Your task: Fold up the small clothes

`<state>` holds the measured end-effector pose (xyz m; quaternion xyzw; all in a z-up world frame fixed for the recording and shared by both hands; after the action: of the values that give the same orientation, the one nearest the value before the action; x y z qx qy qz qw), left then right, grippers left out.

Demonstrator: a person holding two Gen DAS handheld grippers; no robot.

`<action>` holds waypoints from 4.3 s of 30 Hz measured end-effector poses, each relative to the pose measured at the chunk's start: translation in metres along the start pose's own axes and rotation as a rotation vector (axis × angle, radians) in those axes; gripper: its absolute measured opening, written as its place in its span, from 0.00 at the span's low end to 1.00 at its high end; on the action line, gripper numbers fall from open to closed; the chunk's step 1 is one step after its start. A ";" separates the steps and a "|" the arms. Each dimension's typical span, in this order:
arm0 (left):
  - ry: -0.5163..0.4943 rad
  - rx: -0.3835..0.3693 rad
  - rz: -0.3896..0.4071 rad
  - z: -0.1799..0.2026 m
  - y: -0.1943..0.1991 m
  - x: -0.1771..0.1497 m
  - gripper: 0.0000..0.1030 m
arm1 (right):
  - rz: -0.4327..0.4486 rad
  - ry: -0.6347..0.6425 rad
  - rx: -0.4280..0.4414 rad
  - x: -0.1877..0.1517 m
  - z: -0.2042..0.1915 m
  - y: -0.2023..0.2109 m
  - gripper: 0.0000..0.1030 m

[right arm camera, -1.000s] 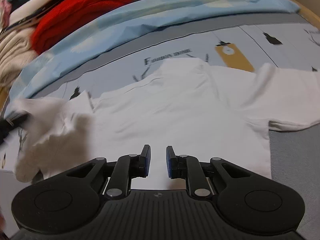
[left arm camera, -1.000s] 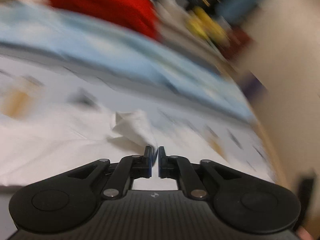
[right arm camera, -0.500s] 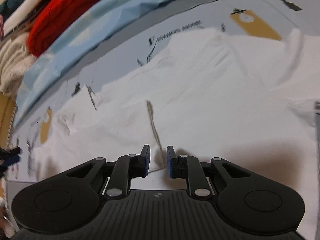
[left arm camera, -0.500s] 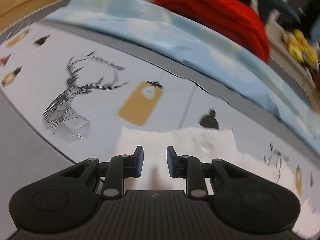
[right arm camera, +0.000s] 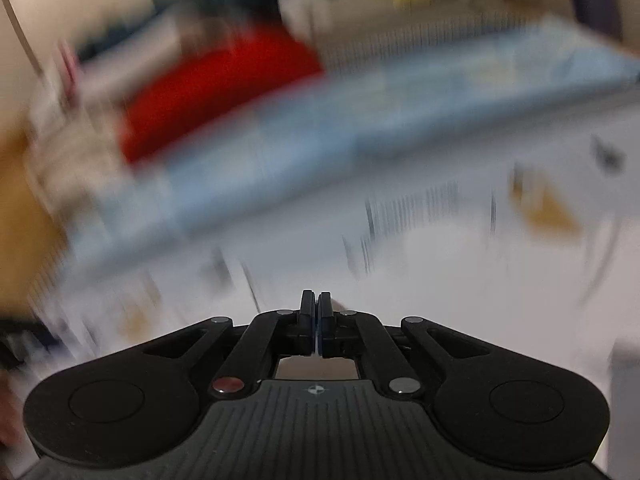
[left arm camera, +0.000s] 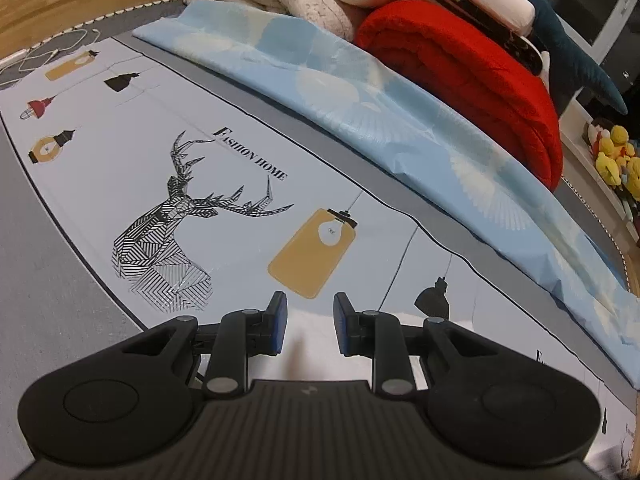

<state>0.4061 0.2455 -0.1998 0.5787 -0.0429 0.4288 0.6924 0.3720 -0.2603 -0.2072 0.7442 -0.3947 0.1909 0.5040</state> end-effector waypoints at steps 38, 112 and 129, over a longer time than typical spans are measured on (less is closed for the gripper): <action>-0.330 -0.033 -0.179 0.051 -0.090 -0.071 0.06 | -0.338 0.234 -0.490 -0.065 0.199 -0.024 0.01; -0.308 -0.114 -0.137 0.052 0.006 -0.034 0.49 | -0.319 0.500 0.183 -0.145 -0.127 0.005 0.23; -0.344 -0.130 -0.240 0.070 -0.073 -0.097 0.39 | -0.104 -0.047 -0.330 -0.006 0.146 -0.019 0.39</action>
<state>0.4228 0.1364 -0.2864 0.5982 -0.1187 0.2346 0.7570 0.3671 -0.3857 -0.2836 0.6749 -0.3934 0.0797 0.6192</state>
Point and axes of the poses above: each gripper's, at about its wrist camera, not at the fingertips, and y roughly against the way its jaws point, z to its right, x to its top, the point moved 10 cm from there along -y, roughly the way its jaws point, and after that the axes turned 5 degrees about -x, right-handed, at the moved point
